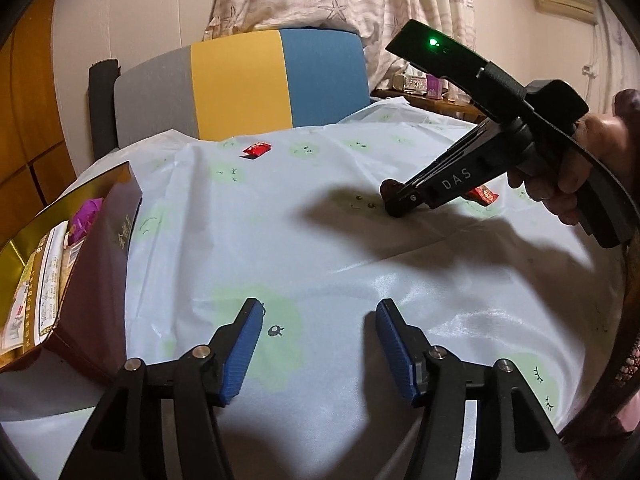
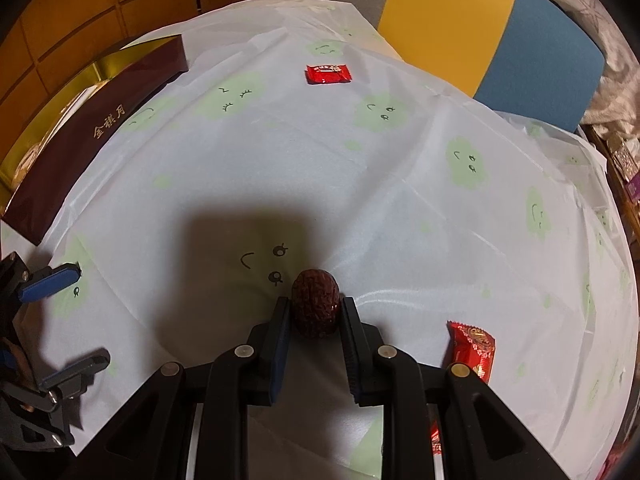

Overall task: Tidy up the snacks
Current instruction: 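Carry the date into the gold tin and open the right tool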

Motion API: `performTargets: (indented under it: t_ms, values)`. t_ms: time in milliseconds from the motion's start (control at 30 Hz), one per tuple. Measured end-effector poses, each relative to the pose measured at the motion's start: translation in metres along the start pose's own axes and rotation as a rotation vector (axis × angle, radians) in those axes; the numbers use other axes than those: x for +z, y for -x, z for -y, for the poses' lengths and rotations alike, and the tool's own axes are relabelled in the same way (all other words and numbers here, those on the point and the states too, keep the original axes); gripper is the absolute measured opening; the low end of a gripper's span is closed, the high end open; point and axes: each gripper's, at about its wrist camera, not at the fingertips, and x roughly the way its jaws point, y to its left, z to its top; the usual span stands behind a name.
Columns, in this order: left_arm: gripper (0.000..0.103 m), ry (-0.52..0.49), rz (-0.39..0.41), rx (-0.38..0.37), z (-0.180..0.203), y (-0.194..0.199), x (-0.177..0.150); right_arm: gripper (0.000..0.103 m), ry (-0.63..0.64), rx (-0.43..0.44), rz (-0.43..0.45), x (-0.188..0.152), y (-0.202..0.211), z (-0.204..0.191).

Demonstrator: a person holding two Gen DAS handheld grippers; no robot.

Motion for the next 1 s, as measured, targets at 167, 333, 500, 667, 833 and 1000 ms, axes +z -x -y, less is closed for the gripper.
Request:
performTargets:
  t_ms: [167,333,500,667,833,1000]
  values:
    - [0.060,0.006,0.020,-0.008,-0.002,0.001,-0.001,0.024,-0.031,-0.016,-0.055,0.011,-0.001,0.001]
    - [0.060,0.019,0.032,-0.021,-0.004,0.002,-0.002,0.024,0.018,0.047,-0.045,0.034,0.015,-0.025]
    - [0.060,0.024,0.041,-0.034,-0.006,0.003,-0.004,0.024,0.136,0.124,0.019,0.077,0.041,-0.072]
    - [0.061,0.028,0.046,-0.046,-0.008,0.004,-0.005,0.024,0.277,0.191,0.048,0.117,0.051,-0.130]
    - [0.063,0.061,0.048,-0.083,-0.013,0.004,-0.005,0.024,0.391,0.217,0.073,0.150,0.046,-0.175]
    - [0.063,0.069,0.049,-0.094,-0.014,0.004,-0.005,0.024,0.402,0.208,0.087,0.174,0.023,-0.198]
